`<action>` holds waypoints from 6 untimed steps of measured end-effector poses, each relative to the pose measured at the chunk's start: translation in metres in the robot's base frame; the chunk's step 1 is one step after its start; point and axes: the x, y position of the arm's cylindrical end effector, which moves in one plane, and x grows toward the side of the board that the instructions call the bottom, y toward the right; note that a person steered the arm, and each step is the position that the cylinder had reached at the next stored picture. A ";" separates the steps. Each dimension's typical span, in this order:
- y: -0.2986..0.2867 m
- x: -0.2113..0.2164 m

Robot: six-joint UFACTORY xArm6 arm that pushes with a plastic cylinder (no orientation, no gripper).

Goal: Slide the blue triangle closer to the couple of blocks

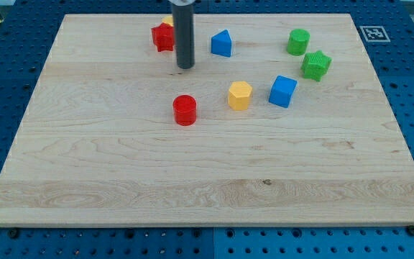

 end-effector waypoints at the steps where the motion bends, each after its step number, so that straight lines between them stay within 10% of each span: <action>1: -0.003 -0.012; 6: 0.143 -0.029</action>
